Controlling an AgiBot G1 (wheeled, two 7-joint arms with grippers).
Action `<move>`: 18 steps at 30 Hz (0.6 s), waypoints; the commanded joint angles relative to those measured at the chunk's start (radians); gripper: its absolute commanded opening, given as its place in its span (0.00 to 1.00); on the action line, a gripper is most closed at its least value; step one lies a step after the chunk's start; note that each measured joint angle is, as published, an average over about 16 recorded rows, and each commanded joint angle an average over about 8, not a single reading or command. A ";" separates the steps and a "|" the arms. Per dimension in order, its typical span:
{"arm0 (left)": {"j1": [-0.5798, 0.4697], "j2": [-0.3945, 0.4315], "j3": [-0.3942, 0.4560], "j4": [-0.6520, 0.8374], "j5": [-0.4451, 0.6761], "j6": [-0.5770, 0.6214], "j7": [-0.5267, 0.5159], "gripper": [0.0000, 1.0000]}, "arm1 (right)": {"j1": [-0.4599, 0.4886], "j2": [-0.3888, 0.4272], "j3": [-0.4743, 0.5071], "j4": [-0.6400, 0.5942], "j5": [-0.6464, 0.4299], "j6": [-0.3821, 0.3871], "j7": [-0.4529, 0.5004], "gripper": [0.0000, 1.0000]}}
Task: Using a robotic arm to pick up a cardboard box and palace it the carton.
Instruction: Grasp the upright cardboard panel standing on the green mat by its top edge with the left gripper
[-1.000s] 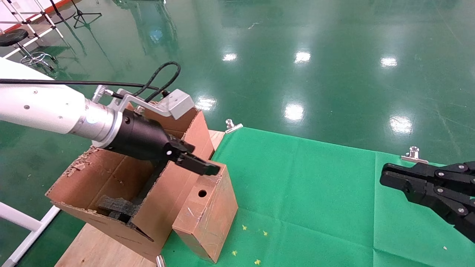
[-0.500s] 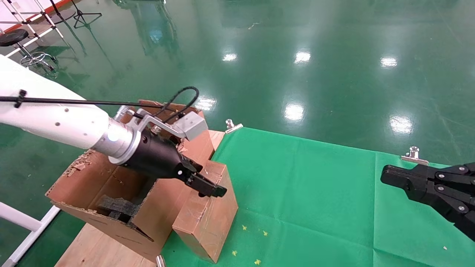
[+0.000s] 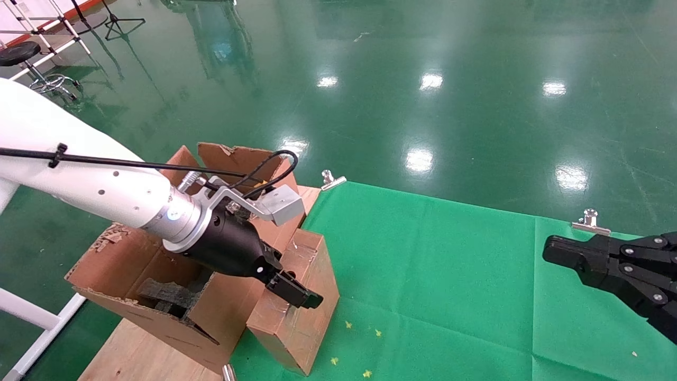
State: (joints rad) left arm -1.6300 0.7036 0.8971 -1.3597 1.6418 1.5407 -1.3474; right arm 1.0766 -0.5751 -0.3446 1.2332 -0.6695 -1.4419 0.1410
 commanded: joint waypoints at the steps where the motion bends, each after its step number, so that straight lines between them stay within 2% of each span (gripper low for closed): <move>1: -0.003 -0.001 0.007 0.000 -0.003 0.000 0.002 0.86 | 0.000 0.000 0.000 0.000 0.000 0.000 0.000 0.77; 3: -0.003 -0.001 0.007 0.000 -0.003 -0.001 0.002 0.61 | 0.000 0.000 0.000 0.000 0.000 0.000 0.000 1.00; 7: -0.003 -0.001 0.005 0.000 -0.003 -0.001 0.002 0.11 | 0.000 0.000 0.000 0.000 0.000 0.000 0.000 1.00; 8: -0.003 -0.001 0.004 0.000 -0.003 -0.001 0.001 0.05 | 0.000 0.000 0.000 0.000 0.000 0.000 0.000 1.00; 10: -0.002 -0.001 0.003 0.001 -0.003 -0.001 0.001 0.00 | 0.000 0.000 0.000 0.000 0.000 0.000 0.000 1.00; 18: -0.001 -0.001 -0.001 0.001 -0.002 -0.001 0.000 0.00 | 0.000 0.000 0.000 0.000 0.000 0.000 0.000 1.00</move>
State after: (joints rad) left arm -1.6307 0.7027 0.8967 -1.3590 1.6397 1.5398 -1.3470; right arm 1.0765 -0.5750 -0.3446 1.2331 -0.6695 -1.4417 0.1410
